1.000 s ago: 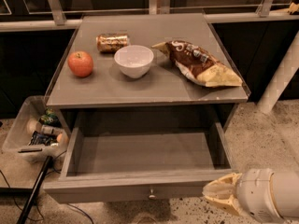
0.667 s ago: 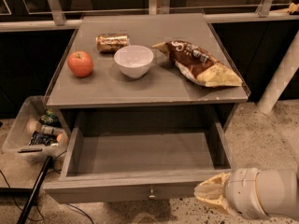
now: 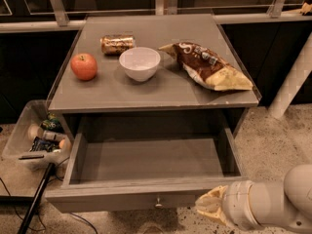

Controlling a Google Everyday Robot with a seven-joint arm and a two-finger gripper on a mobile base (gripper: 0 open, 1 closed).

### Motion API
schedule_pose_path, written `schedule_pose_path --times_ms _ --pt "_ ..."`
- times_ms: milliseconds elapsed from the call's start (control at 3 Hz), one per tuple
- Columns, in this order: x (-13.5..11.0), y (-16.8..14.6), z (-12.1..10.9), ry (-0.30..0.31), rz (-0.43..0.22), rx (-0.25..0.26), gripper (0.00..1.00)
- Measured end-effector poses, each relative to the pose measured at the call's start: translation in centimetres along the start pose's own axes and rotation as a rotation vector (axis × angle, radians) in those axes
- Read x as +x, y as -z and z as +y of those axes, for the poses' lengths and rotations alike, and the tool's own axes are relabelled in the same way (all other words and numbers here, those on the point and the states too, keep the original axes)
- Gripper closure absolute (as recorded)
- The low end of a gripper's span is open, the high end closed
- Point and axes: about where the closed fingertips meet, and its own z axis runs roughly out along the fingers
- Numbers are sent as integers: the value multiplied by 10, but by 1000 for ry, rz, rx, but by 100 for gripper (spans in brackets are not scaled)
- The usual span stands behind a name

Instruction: Close top drawer

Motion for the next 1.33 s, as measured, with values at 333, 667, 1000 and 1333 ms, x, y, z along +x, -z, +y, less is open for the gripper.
schedule_pose_path --times_ms 333,667,1000,1333 --pt "18 -16 -13 -13 25 17 100" --pt "35 -24 -37 -38 52 56 100" --pt "36 -24 -38 -40 54 59 82" --pt "36 -24 -38 -40 54 59 59"
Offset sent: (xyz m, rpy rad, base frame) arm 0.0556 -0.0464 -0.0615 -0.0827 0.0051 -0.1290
